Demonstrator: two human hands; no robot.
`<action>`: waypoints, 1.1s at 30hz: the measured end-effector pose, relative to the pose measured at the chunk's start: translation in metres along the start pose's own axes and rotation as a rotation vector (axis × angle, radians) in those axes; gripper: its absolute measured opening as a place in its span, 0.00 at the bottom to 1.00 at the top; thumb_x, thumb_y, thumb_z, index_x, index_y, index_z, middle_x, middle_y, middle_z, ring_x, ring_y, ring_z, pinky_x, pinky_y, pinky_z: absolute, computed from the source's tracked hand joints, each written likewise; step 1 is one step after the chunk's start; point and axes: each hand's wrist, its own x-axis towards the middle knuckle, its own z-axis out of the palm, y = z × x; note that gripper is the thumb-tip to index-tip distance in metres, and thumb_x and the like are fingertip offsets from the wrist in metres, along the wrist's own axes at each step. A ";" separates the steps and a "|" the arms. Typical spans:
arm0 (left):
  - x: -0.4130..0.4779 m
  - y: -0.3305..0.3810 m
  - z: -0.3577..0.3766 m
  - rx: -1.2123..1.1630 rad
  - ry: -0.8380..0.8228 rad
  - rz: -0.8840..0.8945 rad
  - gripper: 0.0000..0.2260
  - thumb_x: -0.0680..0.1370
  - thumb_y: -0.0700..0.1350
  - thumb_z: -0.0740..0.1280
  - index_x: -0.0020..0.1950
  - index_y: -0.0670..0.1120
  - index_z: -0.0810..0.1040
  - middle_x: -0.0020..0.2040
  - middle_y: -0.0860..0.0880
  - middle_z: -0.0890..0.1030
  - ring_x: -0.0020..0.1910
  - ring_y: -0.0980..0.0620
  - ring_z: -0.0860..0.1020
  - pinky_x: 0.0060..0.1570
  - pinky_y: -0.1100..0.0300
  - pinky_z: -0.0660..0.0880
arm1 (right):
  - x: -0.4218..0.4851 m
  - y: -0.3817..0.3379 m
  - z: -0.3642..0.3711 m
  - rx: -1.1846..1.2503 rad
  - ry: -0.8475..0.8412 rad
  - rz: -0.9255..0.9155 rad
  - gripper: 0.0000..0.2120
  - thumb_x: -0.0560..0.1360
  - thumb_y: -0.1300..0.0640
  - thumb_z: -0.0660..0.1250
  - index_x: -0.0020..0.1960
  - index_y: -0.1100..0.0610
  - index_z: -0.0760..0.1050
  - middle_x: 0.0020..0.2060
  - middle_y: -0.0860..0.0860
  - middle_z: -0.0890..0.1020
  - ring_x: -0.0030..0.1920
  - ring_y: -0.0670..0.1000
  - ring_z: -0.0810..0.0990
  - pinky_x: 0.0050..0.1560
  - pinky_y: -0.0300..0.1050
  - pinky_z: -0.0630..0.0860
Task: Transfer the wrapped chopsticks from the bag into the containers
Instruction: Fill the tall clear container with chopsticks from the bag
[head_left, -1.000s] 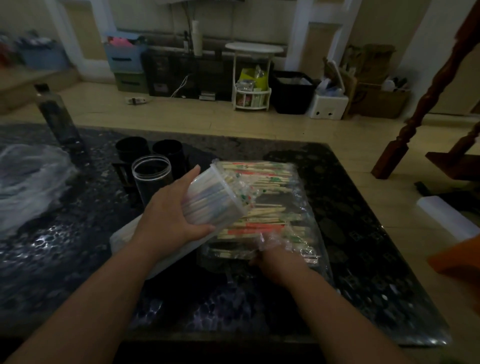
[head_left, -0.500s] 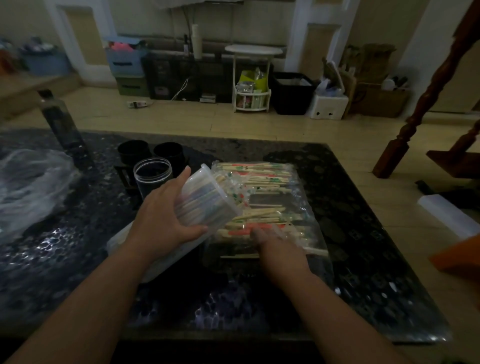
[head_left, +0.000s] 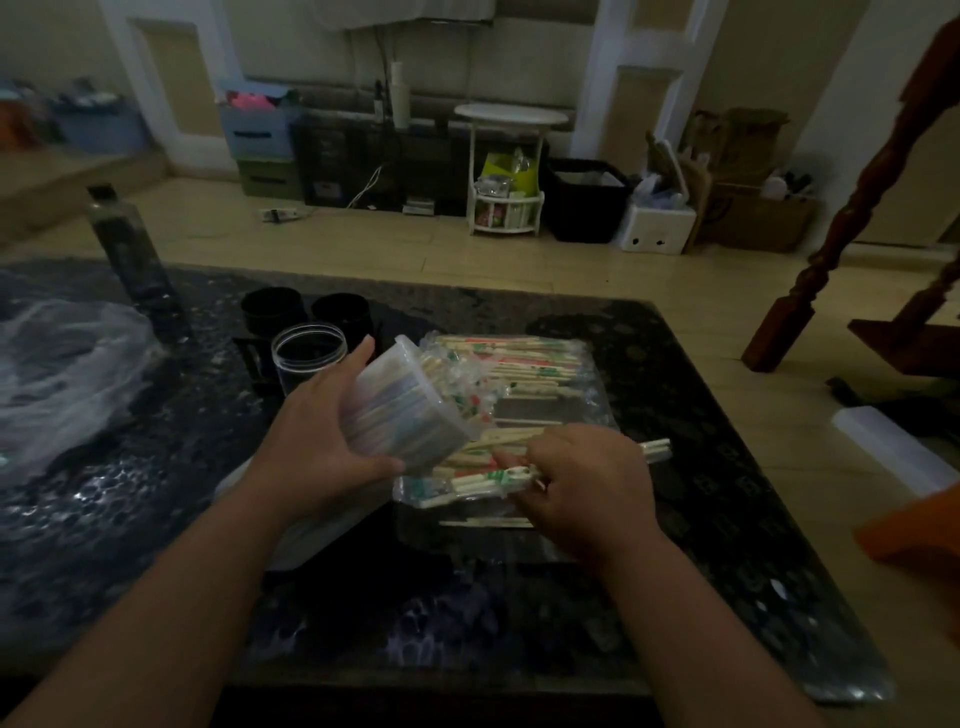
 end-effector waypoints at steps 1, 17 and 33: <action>0.000 0.000 0.000 0.002 -0.014 0.005 0.52 0.53 0.66 0.74 0.72 0.72 0.51 0.71 0.57 0.66 0.71 0.50 0.66 0.68 0.44 0.67 | -0.001 0.003 0.005 0.058 0.108 -0.028 0.20 0.76 0.48 0.62 0.28 0.54 0.70 0.26 0.51 0.74 0.27 0.55 0.72 0.31 0.43 0.59; 0.000 0.001 0.001 0.125 -0.101 0.031 0.53 0.51 0.64 0.74 0.70 0.76 0.47 0.68 0.55 0.70 0.65 0.52 0.69 0.64 0.52 0.67 | 0.033 0.008 0.010 1.015 0.494 0.707 0.11 0.80 0.52 0.64 0.40 0.52 0.77 0.34 0.51 0.81 0.37 0.49 0.82 0.41 0.39 0.79; 0.000 0.003 0.006 0.159 -0.146 0.045 0.54 0.51 0.64 0.74 0.72 0.73 0.47 0.68 0.56 0.71 0.65 0.53 0.69 0.64 0.54 0.67 | 0.032 0.002 0.014 1.270 0.255 0.862 0.10 0.78 0.57 0.68 0.39 0.56 0.74 0.25 0.48 0.74 0.25 0.47 0.72 0.28 0.44 0.72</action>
